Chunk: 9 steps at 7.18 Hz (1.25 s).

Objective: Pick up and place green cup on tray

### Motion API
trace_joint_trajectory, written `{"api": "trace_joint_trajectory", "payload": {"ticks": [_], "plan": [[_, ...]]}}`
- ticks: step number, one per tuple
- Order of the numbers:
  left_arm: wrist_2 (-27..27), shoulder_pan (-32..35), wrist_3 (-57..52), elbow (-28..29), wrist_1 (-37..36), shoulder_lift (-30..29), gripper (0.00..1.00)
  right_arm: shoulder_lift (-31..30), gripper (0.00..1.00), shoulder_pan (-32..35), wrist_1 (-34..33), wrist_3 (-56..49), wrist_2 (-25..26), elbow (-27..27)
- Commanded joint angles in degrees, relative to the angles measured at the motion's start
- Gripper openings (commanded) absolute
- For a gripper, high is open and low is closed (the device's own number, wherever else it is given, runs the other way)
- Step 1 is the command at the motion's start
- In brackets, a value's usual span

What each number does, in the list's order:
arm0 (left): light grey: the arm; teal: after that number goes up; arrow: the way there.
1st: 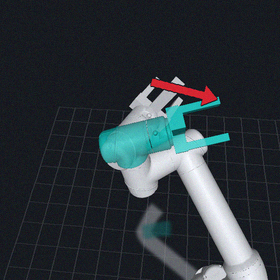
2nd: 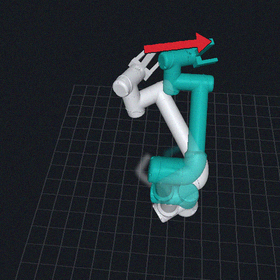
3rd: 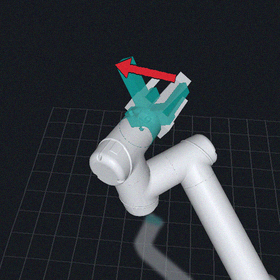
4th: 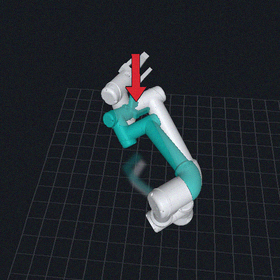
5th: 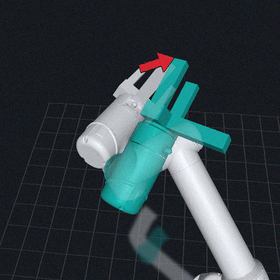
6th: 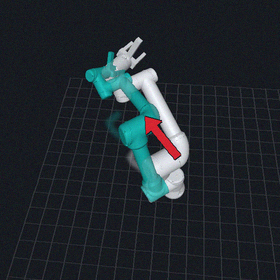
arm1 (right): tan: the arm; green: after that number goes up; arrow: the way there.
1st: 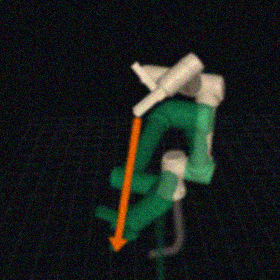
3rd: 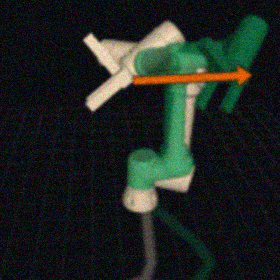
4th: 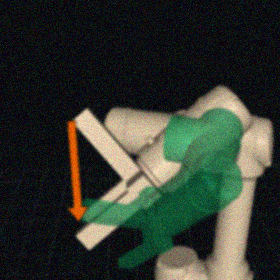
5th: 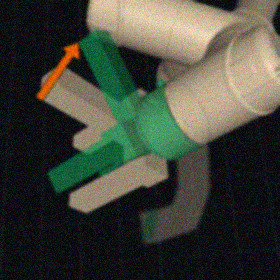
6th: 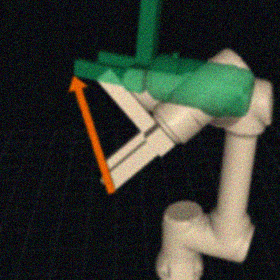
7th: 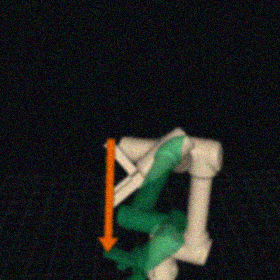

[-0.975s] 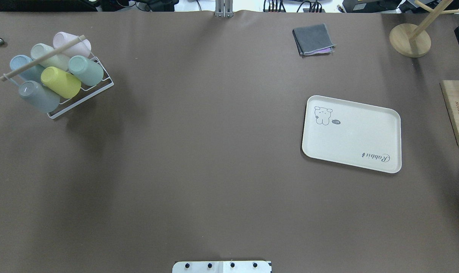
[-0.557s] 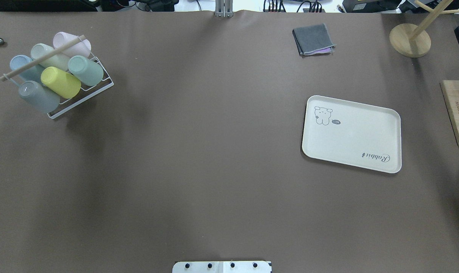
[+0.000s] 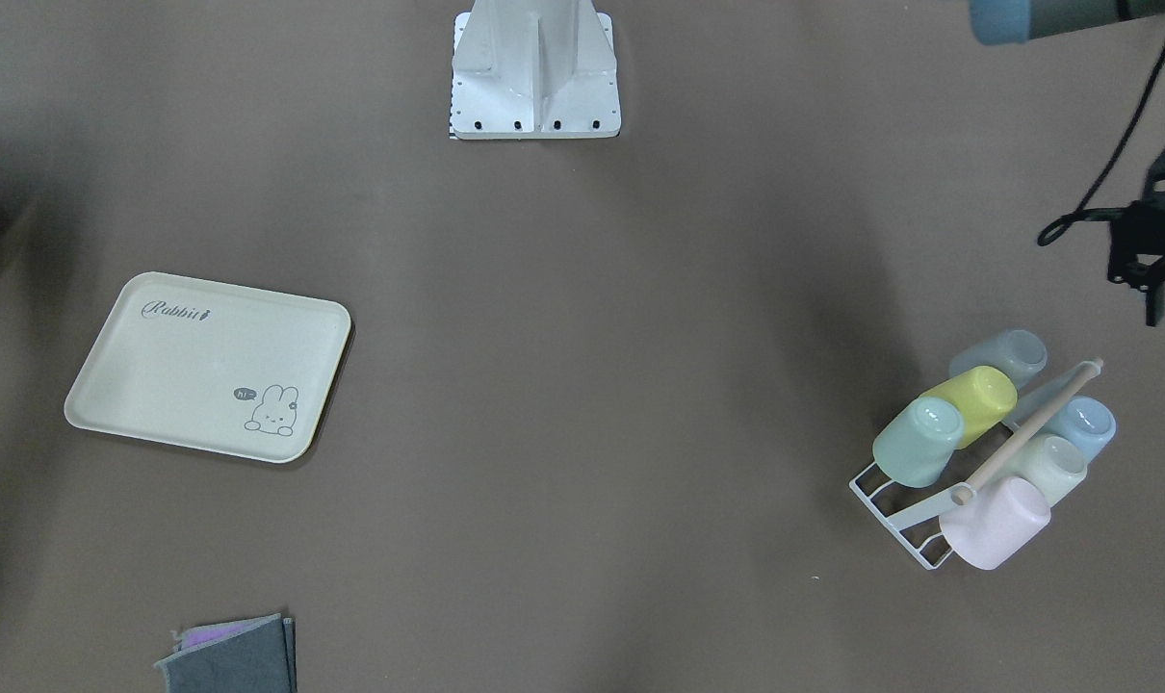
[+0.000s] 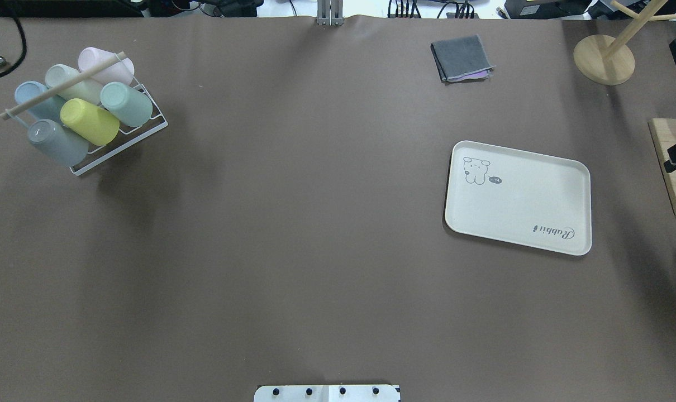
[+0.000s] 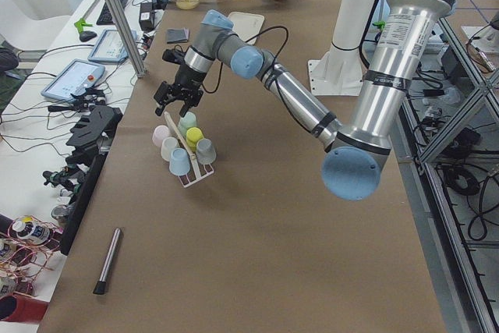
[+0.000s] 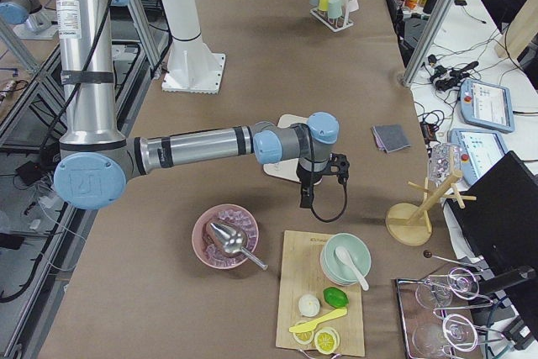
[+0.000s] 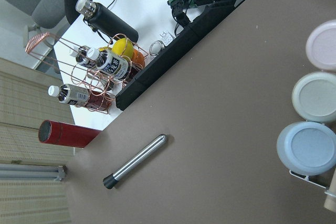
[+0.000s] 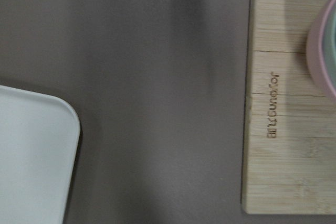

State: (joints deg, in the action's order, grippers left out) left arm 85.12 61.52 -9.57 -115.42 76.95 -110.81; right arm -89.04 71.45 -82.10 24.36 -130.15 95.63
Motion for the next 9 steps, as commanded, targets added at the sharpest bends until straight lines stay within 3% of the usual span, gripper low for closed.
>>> {"api": "trace_joint_trajectory", "payload": {"ticks": [1, 2, 3, 4, 6, 7, 9], "plan": [[-11.9, -11.8, -0.8, 0.0, -7.7, -4.4, 0.98, 0.8, 1.0, -6.5, 14.8, 15.8, 1.6, -5.2], [-18.4, -16.9, -2.3, 0.4, -10.4, -4.6, 0.98, 3.6, 1.0, -8.4, 14.3, 19.8, 1.3, -5.4], [-20.1, -20.5, -3.2, 0.4, -16.7, -5.5, 0.98, 4.5, 1.0, -11.4, 14.4, 21.8, 1.7, -6.0], [-25.0, -24.2, -3.3, 1.0, -20.0, -5.9, 0.98, 4.7, 1.0, -12.3, 14.9, 23.9, 1.7, -6.2], [-27.3, -28.7, -6.0, 5.4, -25.0, -6.9, 0.98, 4.3, 0.94, -12.3, 14.9, 24.0, 1.0, -7.7], [-29.8, -29.7, -14.0, 8.7, -26.0, -10.1, 0.98, 3.8, 0.89, -12.3, 14.9, 24.2, 0.4, -7.9], [-31.9, -30.4, -17.4, 11.6, -26.8, -10.5, 0.98, 3.8, 0.84, -12.3, 14.9, 26.5, -1.2, -8.3]]}}
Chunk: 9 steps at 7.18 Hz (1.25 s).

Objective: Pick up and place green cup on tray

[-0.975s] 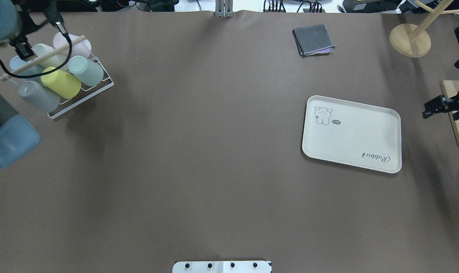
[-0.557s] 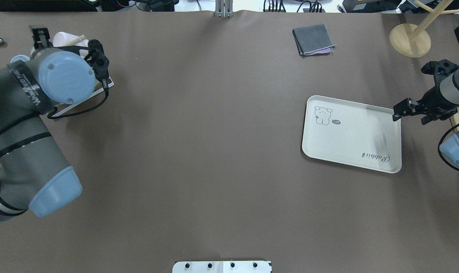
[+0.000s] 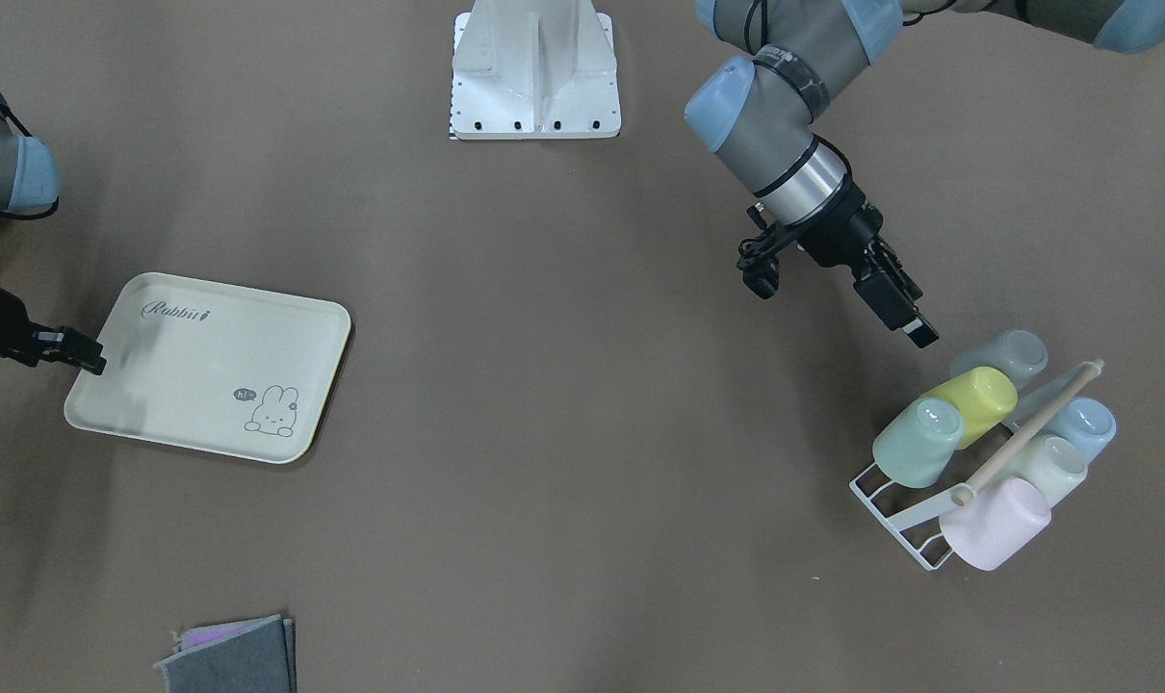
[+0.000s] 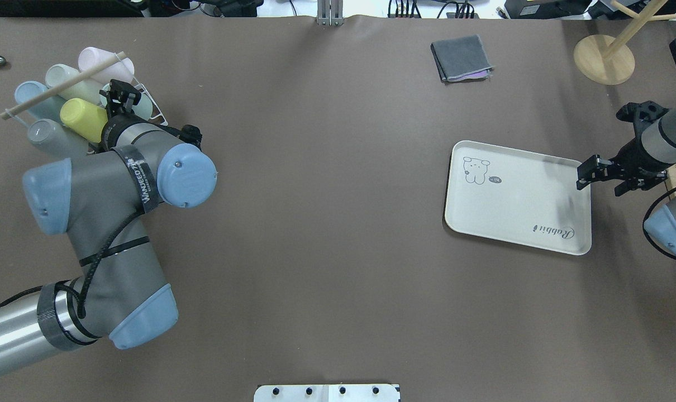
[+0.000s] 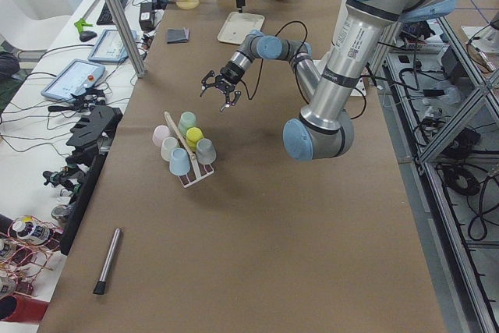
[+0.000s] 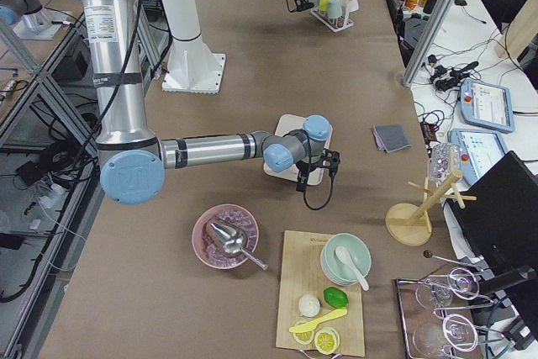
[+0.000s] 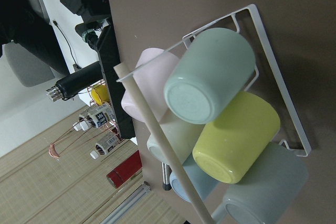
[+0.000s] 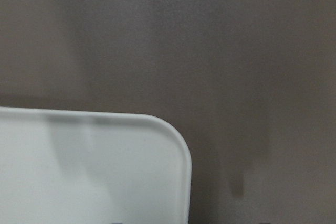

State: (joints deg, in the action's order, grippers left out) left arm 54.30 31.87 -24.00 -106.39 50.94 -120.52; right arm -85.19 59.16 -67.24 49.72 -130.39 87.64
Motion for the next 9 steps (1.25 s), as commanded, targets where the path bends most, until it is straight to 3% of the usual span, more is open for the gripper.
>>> {"api": "trace_joint_trajectory", "payload": {"ticks": [1, 3, 5, 7, 9], "plan": [[-1.2, -1.1, -8.7, 4.8, -0.8, -1.6, 0.98, 0.0, 0.84, -0.1, 0.0, 1.3, -1.0, -0.8], [-6.7, -0.7, -20.6, 4.4, 0.2, -1.6, 0.98, 0.5, 0.83, -0.3, 0.1, 1.3, -1.0, -1.4], [-12.4, 0.9, -31.7, 6.3, 8.7, -1.3, 0.98, 0.7, 0.59, -0.7, 0.1, 1.3, -1.3, -1.4], [-13.3, 1.2, -34.9, 12.9, 20.0, 0.3, 0.98, 0.8, 0.48, -1.2, 0.1, 1.2, -1.3, -1.8], [-14.6, 1.1, -34.8, 13.5, 25.1, 4.5, 0.98, 0.8, 0.13, -1.3, 0.3, 0.6, -1.4, -1.9]]}}
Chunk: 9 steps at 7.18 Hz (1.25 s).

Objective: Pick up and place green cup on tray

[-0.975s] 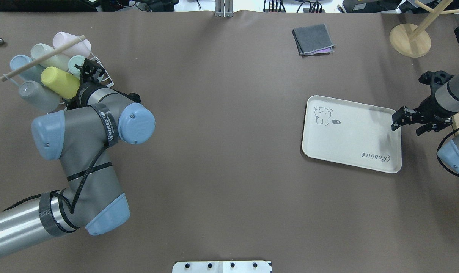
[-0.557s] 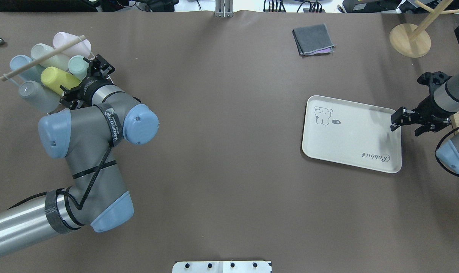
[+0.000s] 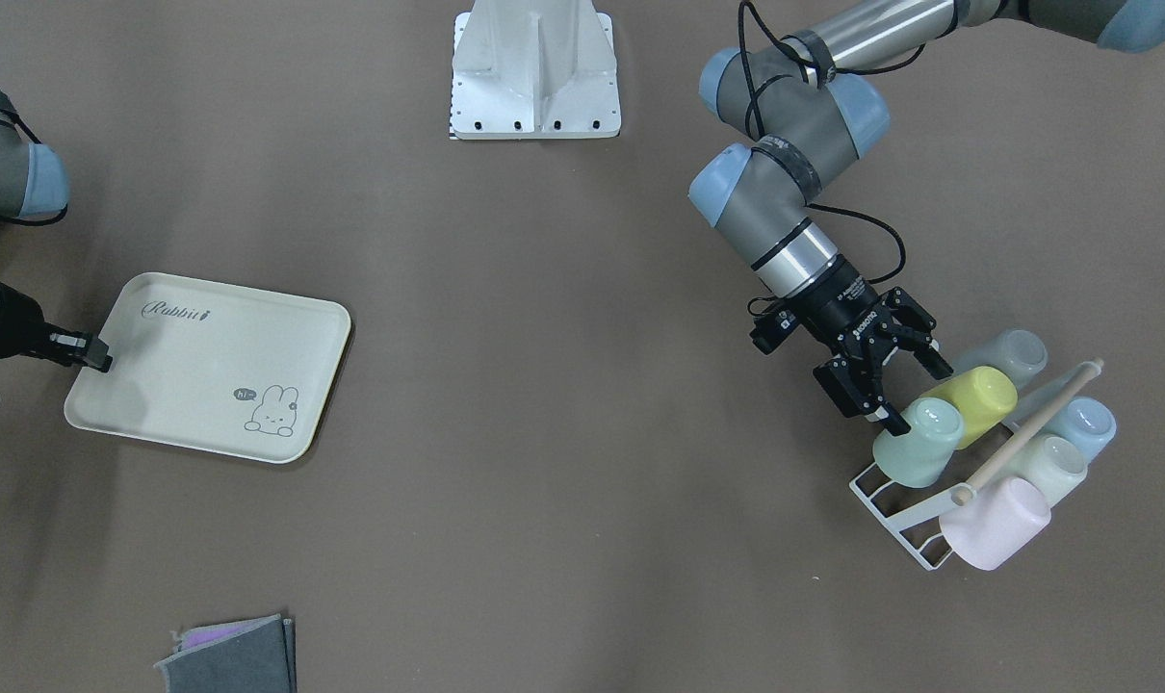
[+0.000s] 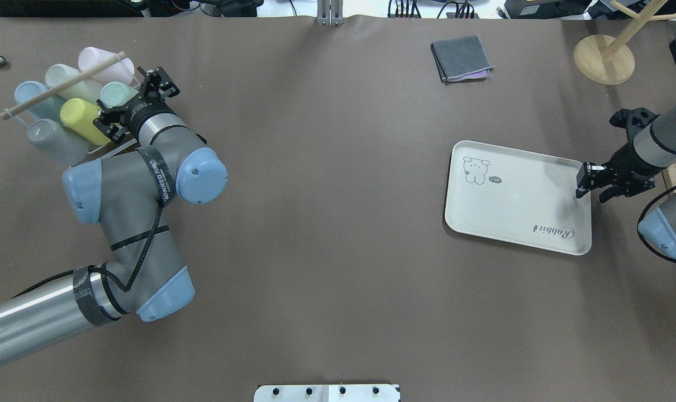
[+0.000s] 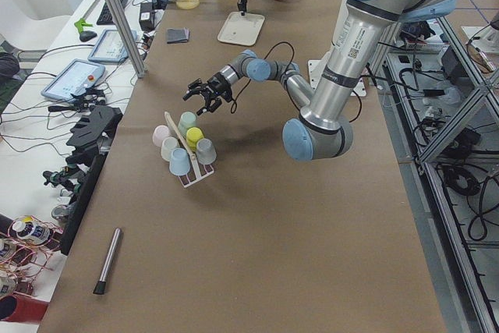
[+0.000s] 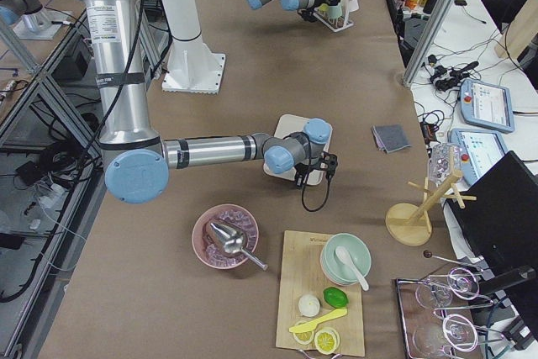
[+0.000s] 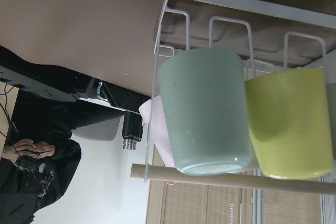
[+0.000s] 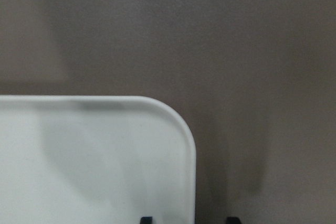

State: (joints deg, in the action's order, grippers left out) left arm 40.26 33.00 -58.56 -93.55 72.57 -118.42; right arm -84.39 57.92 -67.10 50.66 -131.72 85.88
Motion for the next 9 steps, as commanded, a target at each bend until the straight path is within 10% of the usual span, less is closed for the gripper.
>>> {"api": "trace_joint_trajectory", "payload": {"ticks": [1, 9], "plan": [[-0.5, -0.2, -0.2, 1.6, 3.6, 2.5, 0.98, -0.1, 0.0, -0.3, 2.1, 0.0, -0.2, -0.5], [-4.4, -0.3, -0.3, 11.5, 10.6, -0.3, 0.98, 10.0, 0.0, -0.3, 5.3, 4.7, -9.0, -1.4]]}}
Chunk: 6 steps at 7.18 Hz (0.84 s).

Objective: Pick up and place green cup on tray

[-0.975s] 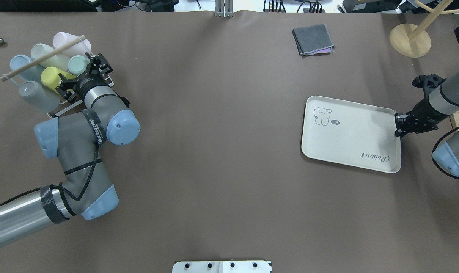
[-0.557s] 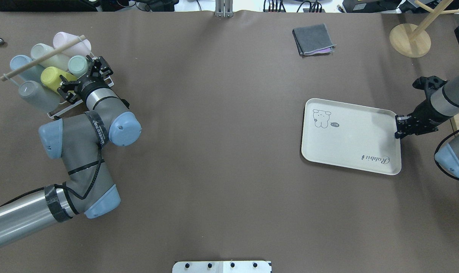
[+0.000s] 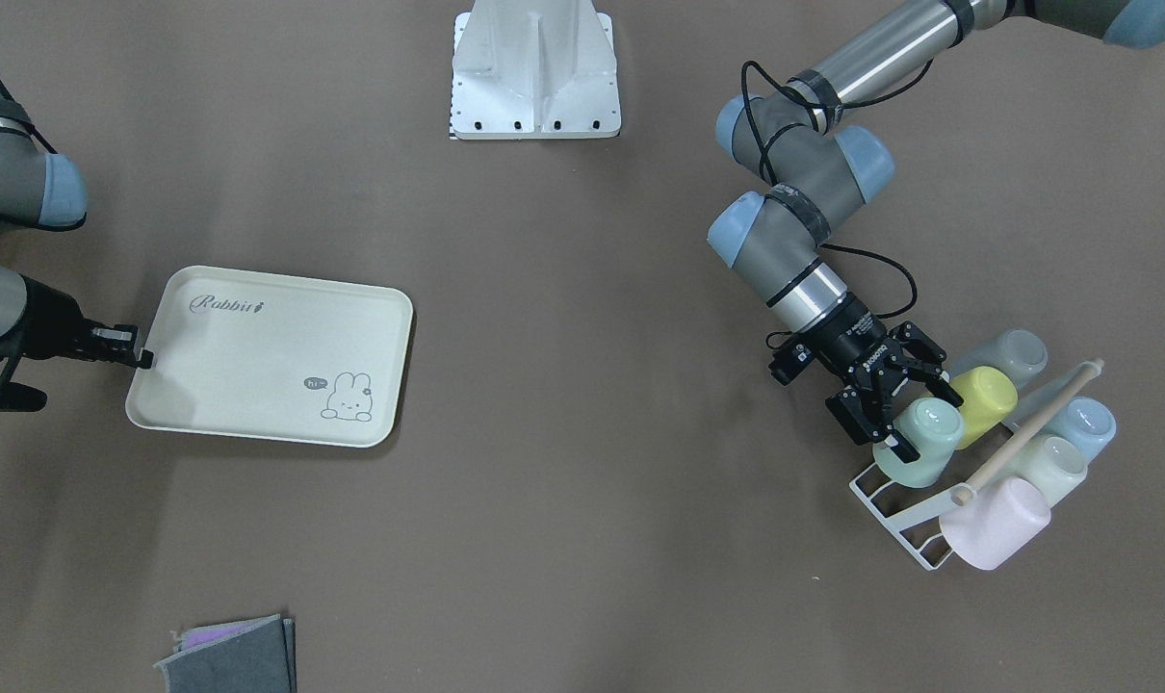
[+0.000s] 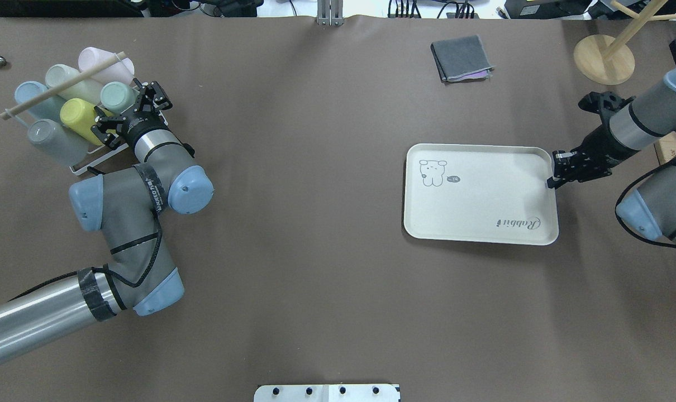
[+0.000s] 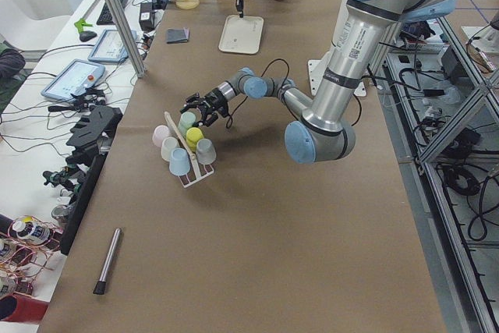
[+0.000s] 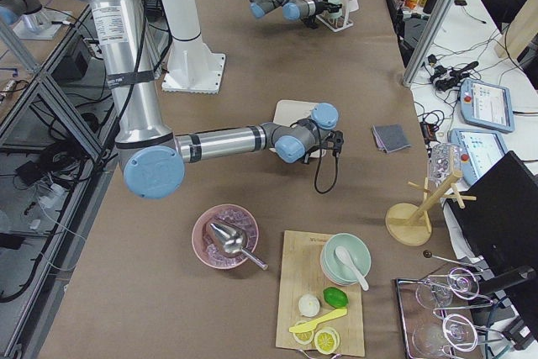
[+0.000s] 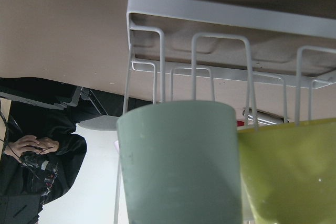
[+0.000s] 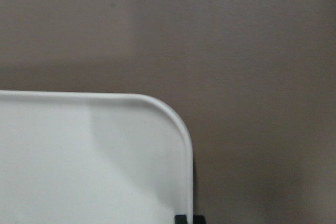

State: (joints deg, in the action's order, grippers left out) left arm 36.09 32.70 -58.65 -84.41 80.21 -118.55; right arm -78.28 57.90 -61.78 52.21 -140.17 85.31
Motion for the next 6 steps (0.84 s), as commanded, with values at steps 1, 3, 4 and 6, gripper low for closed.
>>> {"api": "trace_joint_trajectory", "payload": {"ticks": [1, 3, 4, 6], "plan": [[-0.2, 0.0, -0.1, 3.3, 2.9, -0.6, 0.98, 6.8, 0.0, -0.8, 0.1, 4.6, -0.8, -1.9], [-0.9, 0.0, 0.3, 5.4, 3.1, -1.9, 0.98, 10.9, 0.0, -4.0, 0.3, 4.8, -1.5, -2.2], [-1.0, -0.1, 0.3, 6.1, 3.3, -2.2, 0.98, 13.1, 0.0, -6.8, 0.4, 4.7, -1.4, -2.0], [-1.0, -0.1, 0.4, 6.6, 3.3, -2.2, 0.98, 14.3, 0.0, -12.8, 4.9, 4.7, 0.2, -1.9]]}}
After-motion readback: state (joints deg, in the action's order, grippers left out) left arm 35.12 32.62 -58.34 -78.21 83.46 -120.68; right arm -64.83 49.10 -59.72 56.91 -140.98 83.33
